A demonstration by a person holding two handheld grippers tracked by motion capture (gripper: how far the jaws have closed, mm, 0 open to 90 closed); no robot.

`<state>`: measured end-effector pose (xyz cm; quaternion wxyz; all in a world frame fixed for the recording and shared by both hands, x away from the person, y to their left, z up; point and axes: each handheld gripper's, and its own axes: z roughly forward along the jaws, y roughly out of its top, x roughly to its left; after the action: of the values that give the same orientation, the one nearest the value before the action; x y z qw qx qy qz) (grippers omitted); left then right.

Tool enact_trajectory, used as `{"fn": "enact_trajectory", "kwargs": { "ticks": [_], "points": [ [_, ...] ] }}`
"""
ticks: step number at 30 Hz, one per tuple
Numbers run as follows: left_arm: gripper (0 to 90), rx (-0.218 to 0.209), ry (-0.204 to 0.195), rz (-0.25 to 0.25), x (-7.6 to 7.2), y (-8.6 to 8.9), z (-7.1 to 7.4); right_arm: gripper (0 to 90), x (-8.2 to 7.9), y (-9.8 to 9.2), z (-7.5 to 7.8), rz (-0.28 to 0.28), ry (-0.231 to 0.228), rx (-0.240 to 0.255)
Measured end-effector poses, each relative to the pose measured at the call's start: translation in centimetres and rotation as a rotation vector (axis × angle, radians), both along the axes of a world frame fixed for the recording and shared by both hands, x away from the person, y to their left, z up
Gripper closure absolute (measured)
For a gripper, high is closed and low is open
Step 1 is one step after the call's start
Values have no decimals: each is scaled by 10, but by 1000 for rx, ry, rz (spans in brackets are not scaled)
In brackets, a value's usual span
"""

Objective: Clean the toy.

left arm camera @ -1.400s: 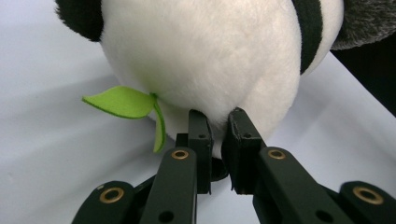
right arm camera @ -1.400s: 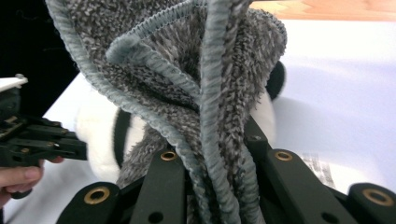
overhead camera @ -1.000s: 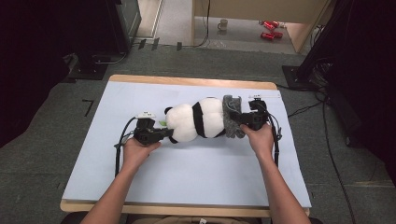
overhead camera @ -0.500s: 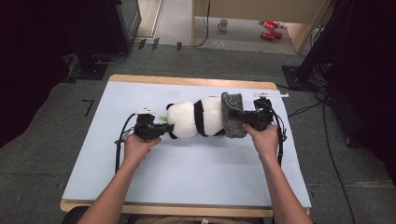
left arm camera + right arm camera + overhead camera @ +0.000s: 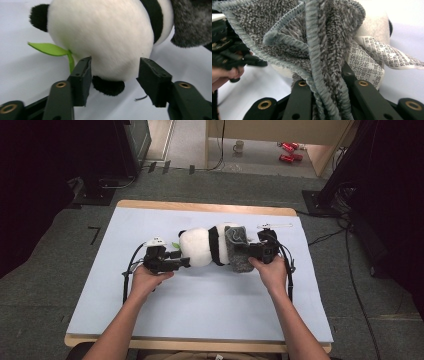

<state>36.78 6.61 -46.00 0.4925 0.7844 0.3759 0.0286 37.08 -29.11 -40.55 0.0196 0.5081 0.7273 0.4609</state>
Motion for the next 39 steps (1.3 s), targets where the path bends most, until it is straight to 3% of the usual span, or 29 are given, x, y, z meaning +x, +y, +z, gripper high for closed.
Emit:
{"fn": "enact_trajectory", "kwargs": {
  "ticks": [9,16,27,31,34,35,39],
  "points": [
    [372,34,7,3,0,-8,-14,769,8,-1,1,-34,-21,-4],
    [361,17,4,20,5,-15,-23,762,10,-1,0,-48,-34,-1],
    [313,-14,-34,49,8,-21,-24,758,6,-4,-2,-60,-40,15],
    [309,-18,-30,48,8,-18,-22,754,5,-5,-3,-62,-43,16],
    [288,-28,-69,63,9,-16,-21,752,5,-6,-5,-59,-43,23],
    [281,-28,-83,56,10,-17,-21,751,5,-6,-5,-59,-44,23],
    [271,14,-74,37,12,-25,-20,750,4,-5,-5,-59,-46,20]
  ]
}}
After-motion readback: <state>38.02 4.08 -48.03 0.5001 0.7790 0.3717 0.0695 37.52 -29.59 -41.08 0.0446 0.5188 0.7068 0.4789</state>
